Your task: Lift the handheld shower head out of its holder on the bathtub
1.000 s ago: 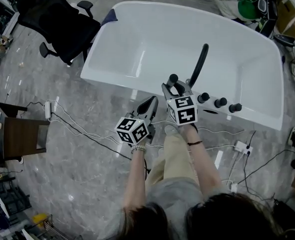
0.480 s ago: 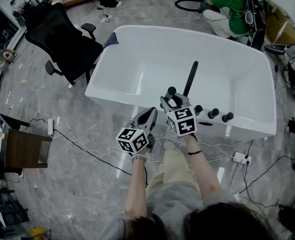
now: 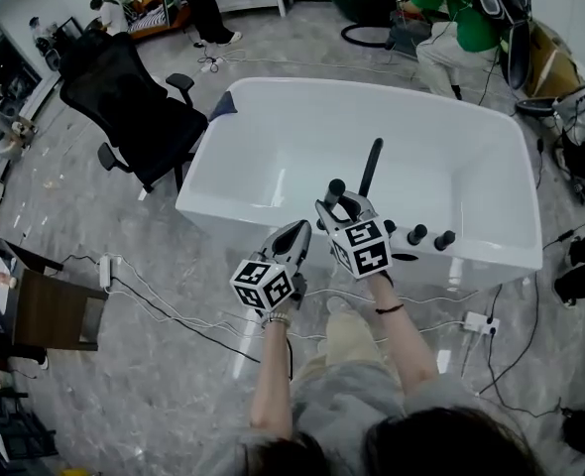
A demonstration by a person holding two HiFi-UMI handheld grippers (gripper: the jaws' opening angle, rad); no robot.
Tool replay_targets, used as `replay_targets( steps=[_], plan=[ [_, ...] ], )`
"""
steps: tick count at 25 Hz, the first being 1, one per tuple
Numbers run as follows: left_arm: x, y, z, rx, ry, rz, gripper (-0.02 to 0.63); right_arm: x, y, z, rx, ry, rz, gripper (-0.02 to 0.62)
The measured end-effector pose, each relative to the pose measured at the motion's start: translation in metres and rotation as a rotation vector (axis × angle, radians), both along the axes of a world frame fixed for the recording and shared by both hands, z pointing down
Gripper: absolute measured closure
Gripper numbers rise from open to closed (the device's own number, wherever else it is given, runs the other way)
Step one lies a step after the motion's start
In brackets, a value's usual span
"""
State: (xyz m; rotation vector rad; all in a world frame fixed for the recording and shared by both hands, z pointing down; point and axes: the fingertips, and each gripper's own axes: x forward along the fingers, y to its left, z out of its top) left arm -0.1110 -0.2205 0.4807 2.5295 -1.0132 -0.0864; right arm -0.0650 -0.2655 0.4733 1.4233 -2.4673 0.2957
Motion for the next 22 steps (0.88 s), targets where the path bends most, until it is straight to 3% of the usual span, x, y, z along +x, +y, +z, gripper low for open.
replay_targets(
  steps=[10,22],
  plan=[
    [0.001,0.008,-0.047,0.091,0.001,0.021,0.601,0.001,0.014,-0.046,0.076,0.011,-0.016,0.462],
    [0.012,0.028,-0.097,0.222,-0.068,0.072,0.601,0.019,0.036,-0.084,0.125,-0.021,-0.001,0.462]
  ],
)
